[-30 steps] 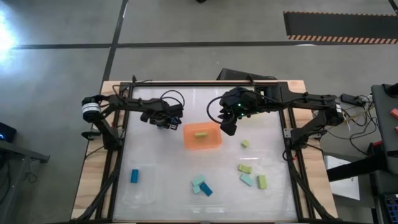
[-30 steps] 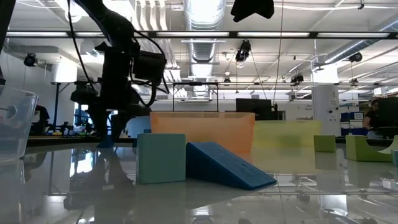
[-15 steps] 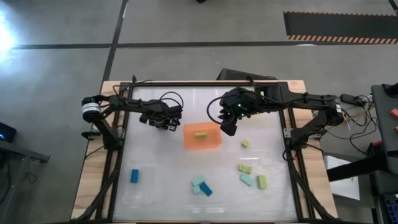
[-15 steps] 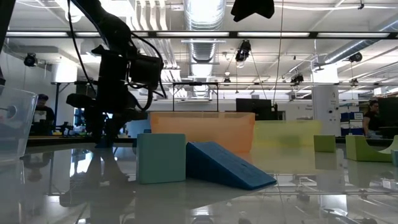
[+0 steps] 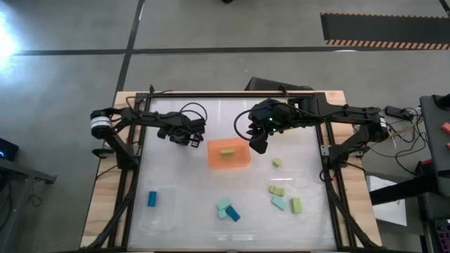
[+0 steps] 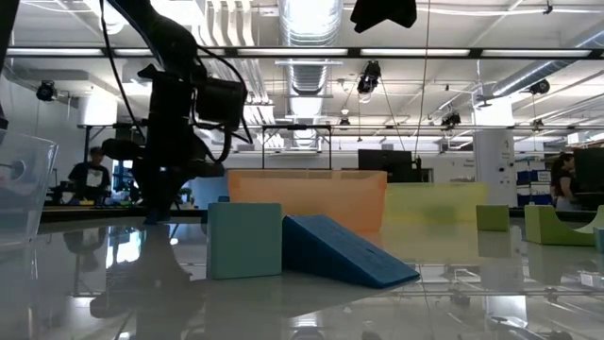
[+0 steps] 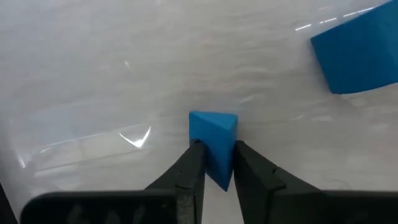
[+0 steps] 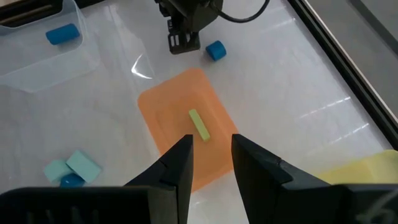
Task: Sort & place blocks by color
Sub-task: Put the blue block into the transparent bin
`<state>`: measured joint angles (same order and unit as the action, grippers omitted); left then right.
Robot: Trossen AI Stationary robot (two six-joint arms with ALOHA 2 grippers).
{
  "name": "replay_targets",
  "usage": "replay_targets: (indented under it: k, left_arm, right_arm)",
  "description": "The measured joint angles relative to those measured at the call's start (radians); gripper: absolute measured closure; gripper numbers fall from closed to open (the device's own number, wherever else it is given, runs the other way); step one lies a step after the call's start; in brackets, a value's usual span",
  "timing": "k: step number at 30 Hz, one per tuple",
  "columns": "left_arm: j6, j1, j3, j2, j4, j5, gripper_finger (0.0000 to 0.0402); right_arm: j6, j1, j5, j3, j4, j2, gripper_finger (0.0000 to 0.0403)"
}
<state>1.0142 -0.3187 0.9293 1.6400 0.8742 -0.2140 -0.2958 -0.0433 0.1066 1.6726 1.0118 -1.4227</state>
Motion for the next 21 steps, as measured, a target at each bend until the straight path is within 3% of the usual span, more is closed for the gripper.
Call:
replay_targets:
  k: [13,21]
  left_arm:
    - [-0.095,0.028,0.063,-0.245,0.086,0.007,0.0356]
    - [-0.216,0.173,0.154,-0.458,0.087,0.164,0.0364]
  right_arm:
    - [0.019,0.000,0.000,0.000,0.000,0.000,0.0303]
    - [0.038,0.000,0.000,0.000,-0.001,0.000,0.0303]
